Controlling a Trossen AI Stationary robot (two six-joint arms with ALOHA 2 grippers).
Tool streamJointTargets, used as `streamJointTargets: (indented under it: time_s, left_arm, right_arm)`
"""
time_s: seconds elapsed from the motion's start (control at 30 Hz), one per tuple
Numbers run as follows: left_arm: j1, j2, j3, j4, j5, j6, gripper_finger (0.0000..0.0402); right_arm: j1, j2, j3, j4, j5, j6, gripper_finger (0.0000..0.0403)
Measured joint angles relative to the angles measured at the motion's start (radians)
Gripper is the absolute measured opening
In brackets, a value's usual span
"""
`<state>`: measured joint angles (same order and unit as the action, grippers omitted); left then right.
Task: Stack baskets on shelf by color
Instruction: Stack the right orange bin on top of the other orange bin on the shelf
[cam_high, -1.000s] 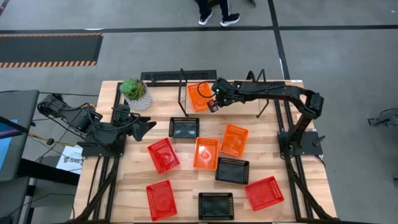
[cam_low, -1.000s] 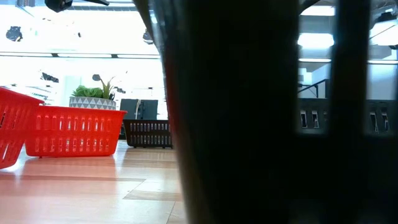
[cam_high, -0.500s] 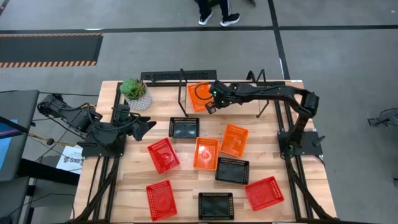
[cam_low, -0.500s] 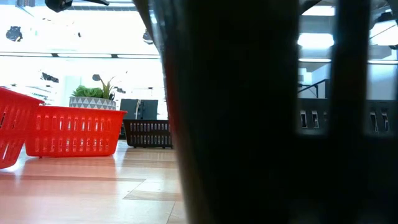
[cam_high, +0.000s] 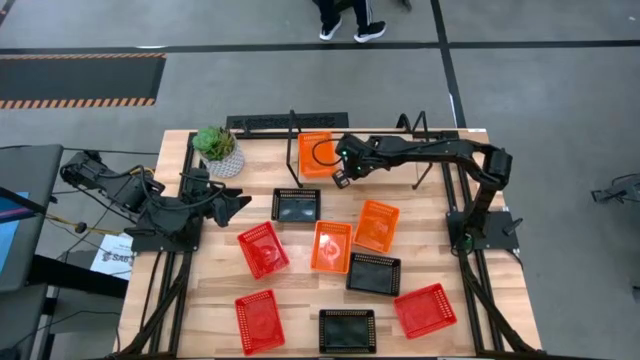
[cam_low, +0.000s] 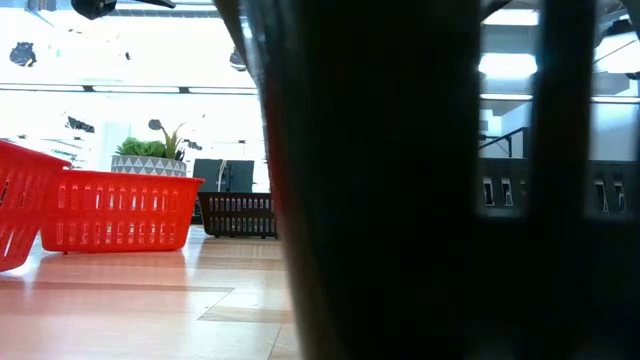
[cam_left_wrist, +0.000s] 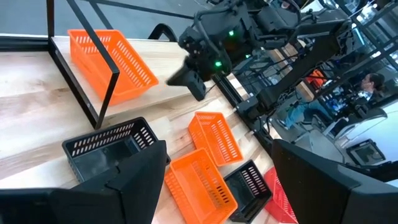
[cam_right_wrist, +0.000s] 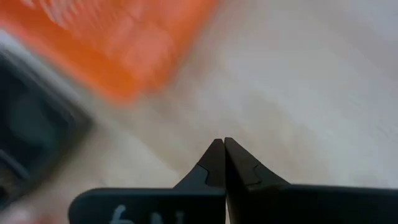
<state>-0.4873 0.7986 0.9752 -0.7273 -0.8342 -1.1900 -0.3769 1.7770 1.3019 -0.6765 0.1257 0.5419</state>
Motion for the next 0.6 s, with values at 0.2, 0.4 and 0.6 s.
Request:
streamJointTargets:
  time_s: [0.2, 0.4, 0.6]
  left_arm:
    - [0.0, 0.0, 0.0, -0.001, 0.01, 0.003, 0.0279]
    - [0.0, 0.0, 0.0, -0.001, 0.01, 0.022, 0.0279]
    - [0.0, 0.0, 0.0, -0.001, 0.011, 0.027, 0.0279]
  right_arm:
    - [0.05, -0.064, 0.146, -0.533, -0.019, 0.08, 0.001]
    - [0.211, -0.181, 0.081, -0.749, 0.038, 0.357, 0.0053]
    - [0.389, -0.321, -0.17, -0.636, 0.041, 0.757, 0.0126]
